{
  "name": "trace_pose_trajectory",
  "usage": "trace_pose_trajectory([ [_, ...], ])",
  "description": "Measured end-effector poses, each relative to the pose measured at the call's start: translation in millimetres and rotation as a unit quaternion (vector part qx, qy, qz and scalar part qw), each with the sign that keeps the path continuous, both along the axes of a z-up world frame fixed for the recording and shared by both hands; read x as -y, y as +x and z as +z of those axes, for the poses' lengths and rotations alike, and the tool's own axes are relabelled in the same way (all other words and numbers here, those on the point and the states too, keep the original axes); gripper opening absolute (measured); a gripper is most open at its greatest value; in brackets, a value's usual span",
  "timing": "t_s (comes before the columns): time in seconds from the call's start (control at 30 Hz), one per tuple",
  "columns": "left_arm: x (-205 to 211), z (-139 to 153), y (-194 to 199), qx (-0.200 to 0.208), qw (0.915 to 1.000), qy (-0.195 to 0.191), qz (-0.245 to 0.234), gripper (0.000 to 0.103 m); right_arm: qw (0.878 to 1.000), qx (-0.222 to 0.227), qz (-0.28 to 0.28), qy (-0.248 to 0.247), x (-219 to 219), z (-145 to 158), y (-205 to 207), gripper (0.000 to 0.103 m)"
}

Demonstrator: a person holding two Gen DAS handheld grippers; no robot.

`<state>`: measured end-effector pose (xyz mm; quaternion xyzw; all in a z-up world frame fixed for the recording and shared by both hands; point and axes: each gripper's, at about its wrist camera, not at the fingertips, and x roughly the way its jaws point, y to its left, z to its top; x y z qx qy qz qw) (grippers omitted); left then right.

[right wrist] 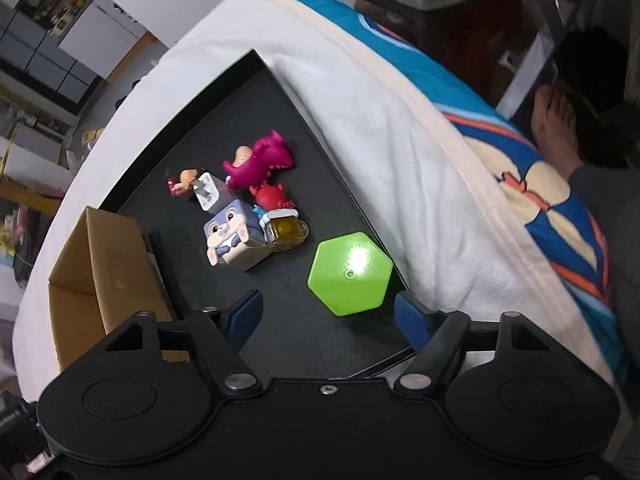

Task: Organize rigid objects
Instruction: 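Move the right gripper to the green hexagonal block and close on it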

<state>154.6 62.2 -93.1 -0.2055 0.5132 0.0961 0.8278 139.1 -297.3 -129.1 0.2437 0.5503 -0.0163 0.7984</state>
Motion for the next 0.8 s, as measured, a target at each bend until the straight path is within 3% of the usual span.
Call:
trace_pose_trajectory([
  [0.33, -8, -11, 14, -0.023, 0.9996, -0.019, 0.003, 0.017, 1.0, -0.018, -0.006, -0.012, -2, -15, 17, 0.067],
  [0.43, -10, -12, 16, -0.024, 0.9995, -0.02, 0.004, 0.012, 1.0, -0.02, -0.001, -0.015, -5, -18, 22, 0.061],
  [0.5, -11, -14, 19, -0.028, 0.9995, -0.016, 0.001, 0.012, 1.0, -0.024, -0.004, -0.019, -5, -22, 25, 0.048],
  [0.8, -11, -23, 29, -0.045, 0.9986, -0.011, -0.027, 0.012, 1.0, -0.004, 0.001, -0.018, -9, -11, 30, 0.047],
])
